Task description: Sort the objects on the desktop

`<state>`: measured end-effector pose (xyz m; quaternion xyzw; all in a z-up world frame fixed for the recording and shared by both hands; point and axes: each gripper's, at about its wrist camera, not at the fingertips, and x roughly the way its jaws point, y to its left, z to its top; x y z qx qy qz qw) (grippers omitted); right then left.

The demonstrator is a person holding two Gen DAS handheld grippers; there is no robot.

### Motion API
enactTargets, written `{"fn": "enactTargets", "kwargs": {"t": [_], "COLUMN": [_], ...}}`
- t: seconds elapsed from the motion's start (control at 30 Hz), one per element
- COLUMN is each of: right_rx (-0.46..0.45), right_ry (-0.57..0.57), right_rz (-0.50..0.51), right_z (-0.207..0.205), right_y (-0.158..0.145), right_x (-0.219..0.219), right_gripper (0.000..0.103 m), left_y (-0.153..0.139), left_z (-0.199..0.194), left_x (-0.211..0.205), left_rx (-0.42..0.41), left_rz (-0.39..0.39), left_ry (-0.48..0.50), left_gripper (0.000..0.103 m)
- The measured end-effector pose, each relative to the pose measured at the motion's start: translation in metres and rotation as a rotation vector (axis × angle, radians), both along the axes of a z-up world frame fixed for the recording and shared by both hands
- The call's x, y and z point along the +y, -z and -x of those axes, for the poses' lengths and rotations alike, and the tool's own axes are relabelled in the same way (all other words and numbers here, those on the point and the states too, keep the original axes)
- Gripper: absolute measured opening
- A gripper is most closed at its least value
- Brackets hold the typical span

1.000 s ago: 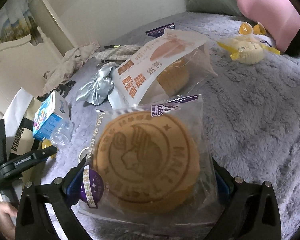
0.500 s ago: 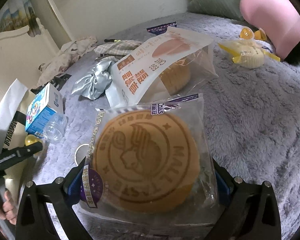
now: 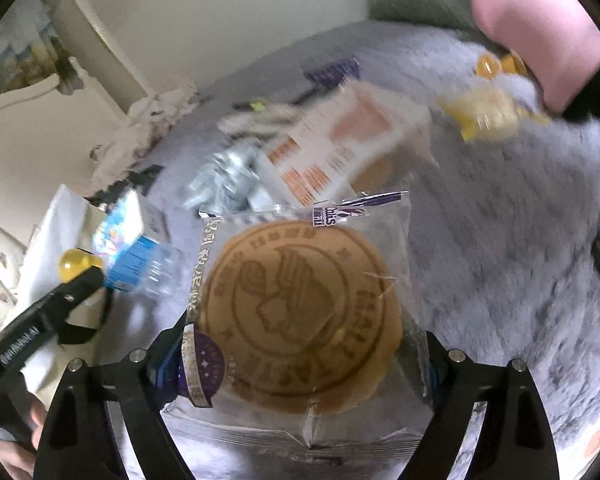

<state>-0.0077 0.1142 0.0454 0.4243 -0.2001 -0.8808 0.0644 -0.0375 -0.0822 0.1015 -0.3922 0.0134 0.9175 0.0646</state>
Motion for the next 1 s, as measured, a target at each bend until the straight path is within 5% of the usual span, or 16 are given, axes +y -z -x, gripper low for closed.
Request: {"fn": "enactTargets", "kwargs": {"t": [0.27,0.5,0.8,1.0], "right_rx": [0.110,0.170,0.103,0.003], "right_ry": [-0.102,-0.310,-0.592,-0.687], "right_rz": [0.023,0.081,0.072,0.007], "right_z": [0.008,0.030,0.064,0.082], "right_y": [-0.078,-0.140,-0.161,-0.160], "right_x": [-0.040,-0.108,-0.227,-0.296], "right_gripper": [0.089,0.089,0.089,0.089], "left_y": [-0.055,-0.089,-0.102,-0.064], "left_z": [-0.005,-0.016,-0.015,-0.002], "left_x": [-0.014,-0.070,-0.164,-0.220], "left_rx": [0.152,0.250,0.186,-0.030], "left_rz": [-0.026,-0.019,0.026,-0.037], "left_ry": [-0.016,-0.121,-0.305,-0.335], "left_gripper": [0.043,0.043,0.043,0.043]}}
